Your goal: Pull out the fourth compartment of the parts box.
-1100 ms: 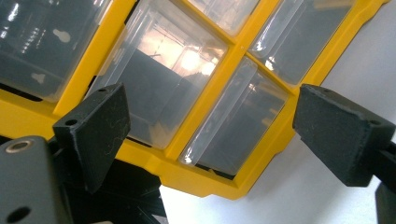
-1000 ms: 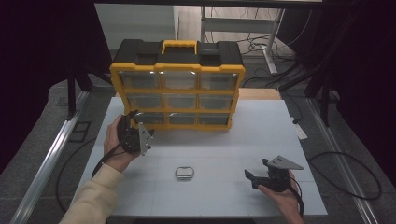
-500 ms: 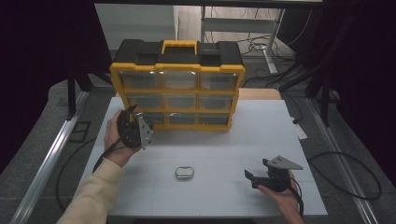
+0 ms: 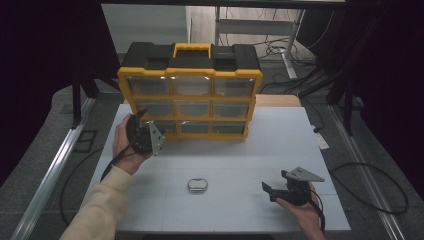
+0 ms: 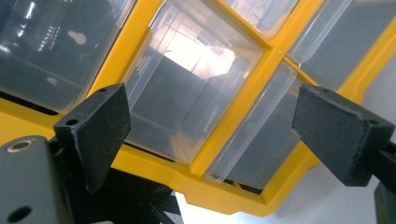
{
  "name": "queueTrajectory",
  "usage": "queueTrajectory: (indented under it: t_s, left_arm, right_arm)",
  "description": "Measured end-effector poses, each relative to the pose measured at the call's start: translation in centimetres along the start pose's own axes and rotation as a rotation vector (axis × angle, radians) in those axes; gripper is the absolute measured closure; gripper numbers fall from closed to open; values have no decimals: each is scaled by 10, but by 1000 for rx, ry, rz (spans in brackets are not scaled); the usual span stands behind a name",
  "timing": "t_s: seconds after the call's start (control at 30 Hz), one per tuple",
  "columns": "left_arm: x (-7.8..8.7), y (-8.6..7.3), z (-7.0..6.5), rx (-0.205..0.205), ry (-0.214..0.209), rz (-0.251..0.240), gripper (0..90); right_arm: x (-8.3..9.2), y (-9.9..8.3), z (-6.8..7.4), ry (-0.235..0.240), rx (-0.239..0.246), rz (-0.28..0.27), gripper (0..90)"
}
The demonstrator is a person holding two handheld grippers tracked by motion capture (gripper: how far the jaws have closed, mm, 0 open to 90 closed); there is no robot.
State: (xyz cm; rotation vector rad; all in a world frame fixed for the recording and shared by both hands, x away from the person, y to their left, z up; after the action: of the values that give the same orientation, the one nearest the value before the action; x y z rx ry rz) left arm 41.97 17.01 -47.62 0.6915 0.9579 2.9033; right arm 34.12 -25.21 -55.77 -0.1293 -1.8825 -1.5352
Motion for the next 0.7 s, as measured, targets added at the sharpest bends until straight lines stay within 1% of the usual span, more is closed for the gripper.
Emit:
queueTrajectory:
  t_s: [0.07,0.23,0.33,0.43,0.53,0.7]
  left_arm:
    - [-2,0,2,-4,8,1,118]
    - [-5,-2,5,-6,13,11,119]
    - [-6,-1,7,-3,14,8,120]
    - [-8,-1,8,-21,19,16,120]
    - [-10,-2,9,-26,24,15,120]
    - [-13,-3,11,-15,35,11,120]
  right_arm:
    - [0,0,0,0,0,1,114]
    - [0,0,0,0,0,1,114]
    - [0,0,0,0,-1,1,114]
    - [0,0,-1,0,-1,0,114]
    - [0,0,-1,0,-1,0,114]
    - [0,0,-1,-1,-1,1,115]
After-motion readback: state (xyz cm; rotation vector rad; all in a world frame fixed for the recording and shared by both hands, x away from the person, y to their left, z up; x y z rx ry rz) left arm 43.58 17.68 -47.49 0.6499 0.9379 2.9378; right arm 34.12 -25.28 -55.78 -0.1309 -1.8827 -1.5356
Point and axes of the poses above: each handheld gripper's, and its own axes: x roughly backward along the jaws, y roughly out of its top, z roughly to its left, the point moved 8 cm from there along -x, roughly forward along the jaws, and after that the axes turned 10 degrees about -y, right-handed, at the moved point
